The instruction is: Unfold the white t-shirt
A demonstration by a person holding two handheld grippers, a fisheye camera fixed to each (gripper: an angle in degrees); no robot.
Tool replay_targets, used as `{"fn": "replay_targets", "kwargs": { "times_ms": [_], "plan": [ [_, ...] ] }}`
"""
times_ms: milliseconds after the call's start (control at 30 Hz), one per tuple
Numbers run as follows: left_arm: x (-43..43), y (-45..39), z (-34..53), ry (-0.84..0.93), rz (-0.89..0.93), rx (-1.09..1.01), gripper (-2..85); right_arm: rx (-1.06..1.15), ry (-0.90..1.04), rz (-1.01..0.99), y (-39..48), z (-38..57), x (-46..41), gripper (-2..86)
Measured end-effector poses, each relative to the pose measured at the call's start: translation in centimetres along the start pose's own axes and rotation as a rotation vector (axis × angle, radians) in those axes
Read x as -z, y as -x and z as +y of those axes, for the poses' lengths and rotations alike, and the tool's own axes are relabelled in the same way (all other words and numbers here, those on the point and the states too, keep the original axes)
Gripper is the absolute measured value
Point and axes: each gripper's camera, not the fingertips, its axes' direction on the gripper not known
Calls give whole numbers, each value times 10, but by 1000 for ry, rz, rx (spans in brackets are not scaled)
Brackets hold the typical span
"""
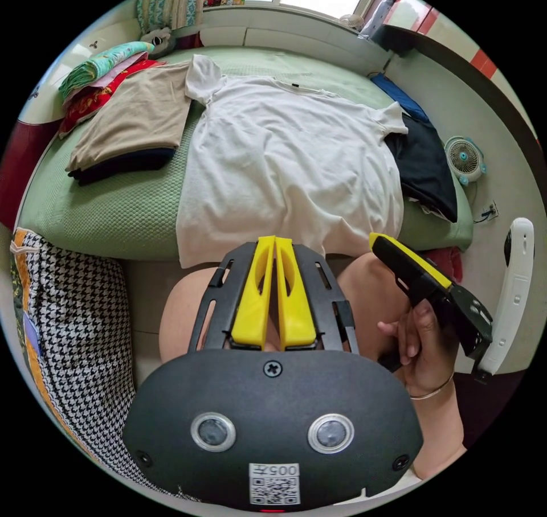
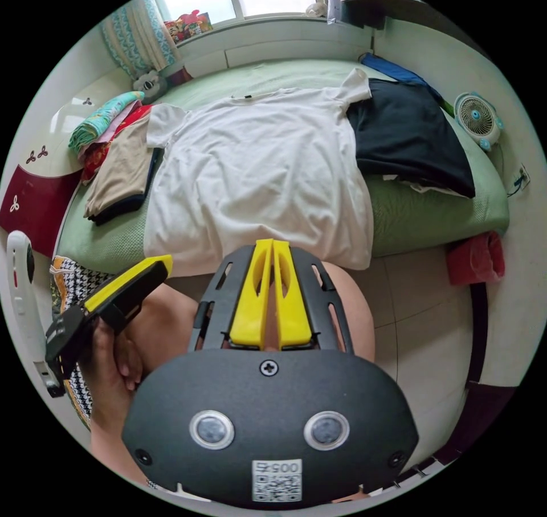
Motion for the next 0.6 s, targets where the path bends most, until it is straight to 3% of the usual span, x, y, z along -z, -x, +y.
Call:
{"fn": "replay_targets", "kwargs": {
  "times_ms": [600],
  "plan": [
    [2, 3, -2, 10, -7, 4, -2, 15, -3, -26, -3, -4, 1, -10]
  ]
}}
